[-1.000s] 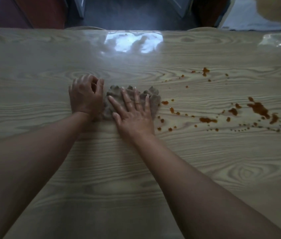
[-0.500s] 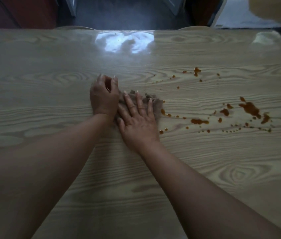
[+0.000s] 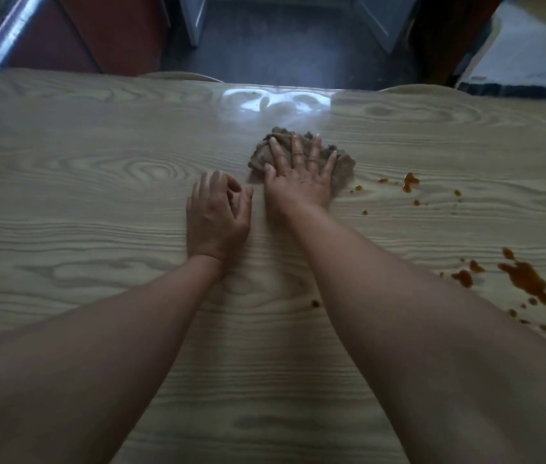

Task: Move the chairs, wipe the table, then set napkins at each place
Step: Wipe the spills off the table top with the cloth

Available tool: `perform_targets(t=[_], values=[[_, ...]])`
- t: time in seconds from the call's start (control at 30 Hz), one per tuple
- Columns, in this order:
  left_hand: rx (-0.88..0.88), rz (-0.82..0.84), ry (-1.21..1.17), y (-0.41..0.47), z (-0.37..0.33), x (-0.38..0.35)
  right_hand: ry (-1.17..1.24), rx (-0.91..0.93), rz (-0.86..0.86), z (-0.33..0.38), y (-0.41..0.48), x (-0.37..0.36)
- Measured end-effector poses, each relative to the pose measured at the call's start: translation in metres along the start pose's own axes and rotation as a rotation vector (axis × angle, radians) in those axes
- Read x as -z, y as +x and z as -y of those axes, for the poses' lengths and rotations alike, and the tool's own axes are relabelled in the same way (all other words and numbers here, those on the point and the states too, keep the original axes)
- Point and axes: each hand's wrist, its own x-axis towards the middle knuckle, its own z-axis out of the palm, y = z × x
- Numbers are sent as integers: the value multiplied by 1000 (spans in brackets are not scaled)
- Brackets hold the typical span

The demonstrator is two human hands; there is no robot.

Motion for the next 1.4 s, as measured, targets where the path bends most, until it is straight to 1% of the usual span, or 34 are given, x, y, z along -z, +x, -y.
perform_targets(t=[0.17, 0.33, 0.53, 0.63, 0.77, 0.9, 0.97, 1.03, 1.1, 1.2, 1.4], values=[[-18, 13, 0, 0, 0, 0, 50, -106, -22, -19, 0, 2], [-19, 10, -14, -1, -2, 1, 76, -122, -19, -28, -26, -2], [-10, 61, 3, -3, -4, 2, 58, -1, 25, -29, -88, -12], [26, 94, 0, -2, -6, 5, 50, 91, 9, -24, -131, -23], [136, 58, -163, -12, -21, 5, 54, 192, -33, -24, -176, -37], [68, 97, -193, -38, -44, -4, 34, 286, -43, -39, -209, -46], [47, 103, -190, -44, -52, -8, 30, 338, -76, -53, -218, -49], [43, 101, -210, -43, -61, -13, 17, 380, -81, -67, -219, -50], [33, 101, -239, -42, -69, -17, -1, 385, -89, -76, -214, -51], [12, 98, -247, -37, -78, -26, -7, 319, -89, -79, -195, -46], [25, 68, -165, -28, -98, -45, -69, 205, -54, -88, -125, -28]])
